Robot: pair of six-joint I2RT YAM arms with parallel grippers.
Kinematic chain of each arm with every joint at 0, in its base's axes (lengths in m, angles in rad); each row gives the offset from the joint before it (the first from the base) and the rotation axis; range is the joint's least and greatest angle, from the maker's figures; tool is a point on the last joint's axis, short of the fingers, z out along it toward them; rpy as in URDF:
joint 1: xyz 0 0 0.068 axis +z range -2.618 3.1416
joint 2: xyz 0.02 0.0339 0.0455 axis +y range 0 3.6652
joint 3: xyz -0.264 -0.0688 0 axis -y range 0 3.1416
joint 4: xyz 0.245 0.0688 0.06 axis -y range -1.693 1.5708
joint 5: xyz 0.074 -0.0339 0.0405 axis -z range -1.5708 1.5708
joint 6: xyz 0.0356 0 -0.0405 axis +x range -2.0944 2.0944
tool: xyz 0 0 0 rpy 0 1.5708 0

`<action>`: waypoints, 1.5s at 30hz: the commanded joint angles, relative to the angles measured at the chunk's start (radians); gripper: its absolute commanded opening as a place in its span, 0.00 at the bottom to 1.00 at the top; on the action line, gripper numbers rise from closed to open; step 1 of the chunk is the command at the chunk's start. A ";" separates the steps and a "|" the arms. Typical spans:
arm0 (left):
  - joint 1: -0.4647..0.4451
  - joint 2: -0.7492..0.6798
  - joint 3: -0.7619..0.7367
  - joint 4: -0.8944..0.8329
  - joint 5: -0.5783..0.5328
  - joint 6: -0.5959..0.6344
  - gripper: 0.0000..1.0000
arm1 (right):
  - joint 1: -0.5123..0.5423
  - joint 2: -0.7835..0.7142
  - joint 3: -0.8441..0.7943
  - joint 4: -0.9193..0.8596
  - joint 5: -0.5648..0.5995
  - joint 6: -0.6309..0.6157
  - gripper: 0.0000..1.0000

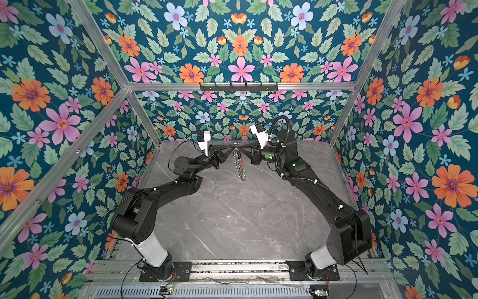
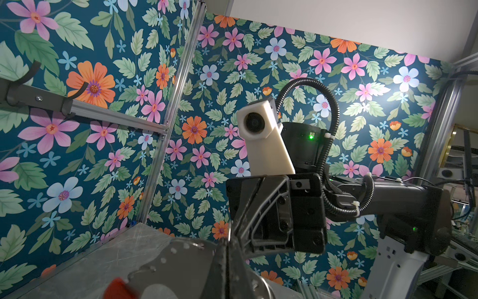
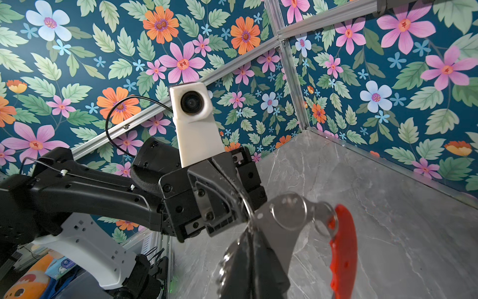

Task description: Put the keys on the keyring

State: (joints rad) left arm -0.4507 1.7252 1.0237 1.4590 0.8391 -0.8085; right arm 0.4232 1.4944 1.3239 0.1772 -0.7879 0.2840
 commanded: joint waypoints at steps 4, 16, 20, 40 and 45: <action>-0.011 -0.001 0.004 0.027 -0.023 -0.003 0.00 | 0.024 0.012 0.001 0.025 -0.024 -0.012 0.00; -0.013 -0.010 -0.004 0.001 -0.009 0.024 0.00 | 0.003 -0.055 -0.029 -0.027 0.052 -0.058 0.26; -0.013 -0.010 -0.004 0.001 0.000 0.021 0.00 | -0.036 -0.085 -0.041 -0.027 0.043 -0.049 0.27; -0.017 -0.013 -0.008 0.027 0.014 -0.003 0.00 | -0.029 -0.012 0.014 0.036 -0.063 0.034 0.13; -0.017 -0.013 -0.006 0.031 0.015 -0.006 0.00 | -0.026 -0.006 0.015 0.032 -0.063 0.033 0.14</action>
State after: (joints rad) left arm -0.4664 1.7214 1.0122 1.4376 0.8455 -0.8082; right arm 0.3939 1.4860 1.3361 0.1757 -0.8345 0.3126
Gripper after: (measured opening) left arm 0.050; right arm 0.135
